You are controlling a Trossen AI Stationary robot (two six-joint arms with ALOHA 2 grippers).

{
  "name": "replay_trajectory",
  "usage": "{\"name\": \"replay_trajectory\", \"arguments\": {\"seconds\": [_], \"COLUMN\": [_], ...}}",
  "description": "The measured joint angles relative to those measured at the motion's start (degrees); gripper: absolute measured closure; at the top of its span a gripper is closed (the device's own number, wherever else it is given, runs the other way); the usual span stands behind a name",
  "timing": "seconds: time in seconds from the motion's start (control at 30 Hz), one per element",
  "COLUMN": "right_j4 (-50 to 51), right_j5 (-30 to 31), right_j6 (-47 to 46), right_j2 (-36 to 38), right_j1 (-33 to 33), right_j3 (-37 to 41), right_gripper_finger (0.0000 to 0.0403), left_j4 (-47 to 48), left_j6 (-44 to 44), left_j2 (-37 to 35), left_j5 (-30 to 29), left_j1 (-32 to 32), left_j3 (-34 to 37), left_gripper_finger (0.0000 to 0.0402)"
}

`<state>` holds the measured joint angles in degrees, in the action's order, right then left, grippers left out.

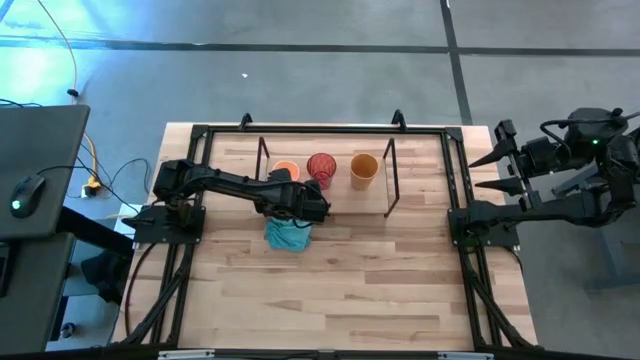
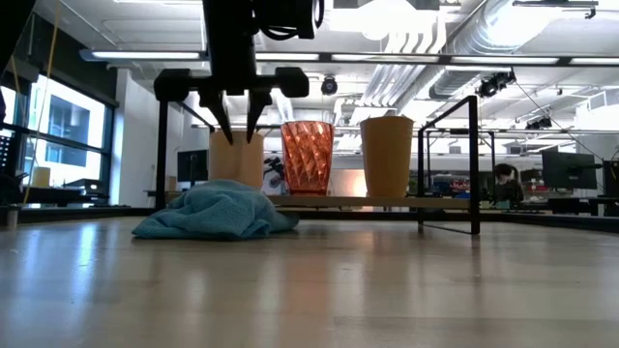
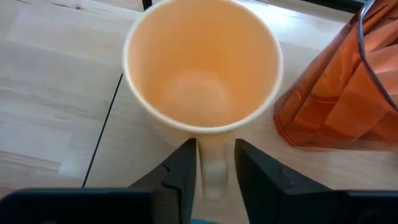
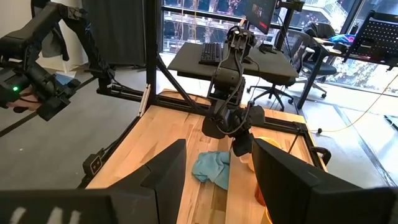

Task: Stack small to large cups/mugs on shelf
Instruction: Put the light yellow mug on the shelf

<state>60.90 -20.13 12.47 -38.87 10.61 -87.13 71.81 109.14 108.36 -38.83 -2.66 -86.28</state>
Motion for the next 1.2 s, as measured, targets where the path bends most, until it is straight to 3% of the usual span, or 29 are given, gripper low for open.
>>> {"name": "replay_trajectory", "arguments": {"seconds": [0.13,0.53,1.2], "right_j4": [0.13,0.14,0.13], "right_j5": [-0.01,0.01,-0.01], "right_j6": [0.02,0.00,-2.56], "right_j2": [0.00,0.00,0.02], "right_j1": [0.00,0.01,0.02], "right_j3": [0.00,0.00,0.00], "right_gripper_finger": [0.0226,0.0226,0.0226], "left_j4": [-0.21,-1.70,0.37], "left_j6": [-0.01,-3.38,-3.93], "left_j2": [0.00,0.00,0.00], "left_j5": [-0.02,1.03,1.77], "left_j1": [0.00,0.17,1.67], "left_j3": [0.00,0.00,0.00], "left_gripper_finger": [0.0297,0.0328,0.0293]}}
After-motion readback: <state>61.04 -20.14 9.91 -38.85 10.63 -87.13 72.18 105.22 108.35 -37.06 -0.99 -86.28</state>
